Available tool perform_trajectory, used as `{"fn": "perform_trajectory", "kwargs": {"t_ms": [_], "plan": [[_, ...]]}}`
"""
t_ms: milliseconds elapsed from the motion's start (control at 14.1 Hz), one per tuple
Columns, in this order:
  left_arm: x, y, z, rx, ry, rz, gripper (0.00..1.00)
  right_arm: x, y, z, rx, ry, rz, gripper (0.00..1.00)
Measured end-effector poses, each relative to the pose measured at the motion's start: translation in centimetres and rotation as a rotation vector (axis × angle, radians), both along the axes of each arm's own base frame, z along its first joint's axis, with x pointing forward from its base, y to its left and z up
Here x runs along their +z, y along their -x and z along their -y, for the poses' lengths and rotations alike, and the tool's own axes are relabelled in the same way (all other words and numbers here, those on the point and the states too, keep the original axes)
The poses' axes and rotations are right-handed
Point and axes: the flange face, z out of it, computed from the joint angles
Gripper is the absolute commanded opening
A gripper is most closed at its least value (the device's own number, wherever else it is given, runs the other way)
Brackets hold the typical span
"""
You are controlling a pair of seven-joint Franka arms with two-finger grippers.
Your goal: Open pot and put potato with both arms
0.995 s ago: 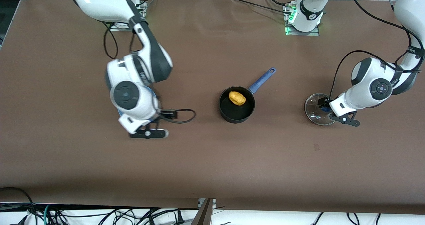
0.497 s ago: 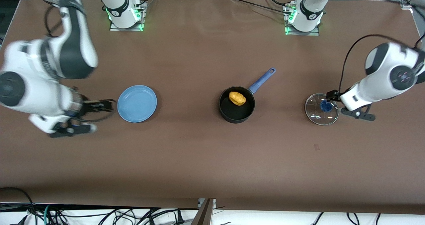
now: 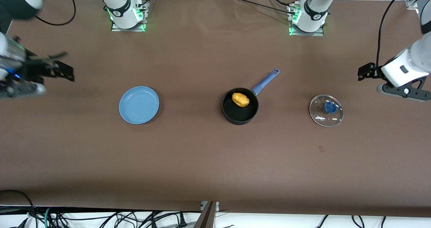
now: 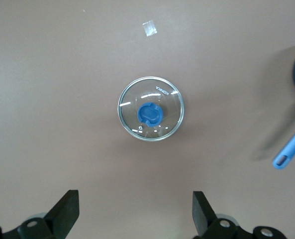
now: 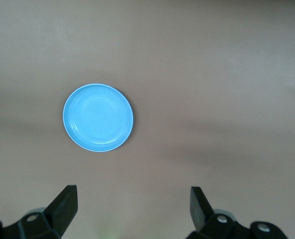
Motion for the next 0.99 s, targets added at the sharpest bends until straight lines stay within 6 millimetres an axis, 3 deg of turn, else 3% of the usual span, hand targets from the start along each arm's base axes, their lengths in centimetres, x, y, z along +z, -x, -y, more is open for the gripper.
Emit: {"fn": "perform_trajectory", "kwargs": {"t_ms": [213,426,710,995], "plan": [[1.8,0.2,3.5,-0.044,-0.022,0.025,1.0,2.8,2.6,1.7,-0.025,-0.005,0.025,1.0],[2.3,0.9,7.4,-0.042,-0.04,0.013,1.0,1.6,3.8,2.1,-0.031,-0.003,-0.028,1.0],[2.7,0.2,6.8,0.083,-0.038,-0.002,1.0,0.7,4.0,2.1,-0.02,-0.003,-0.057,1.0],[2.7,0.0,4.6,0.182,0.019,-0.02,1.0,0.7,3.9,2.4,-0.024,-0.002,-0.055,1.0]]}}
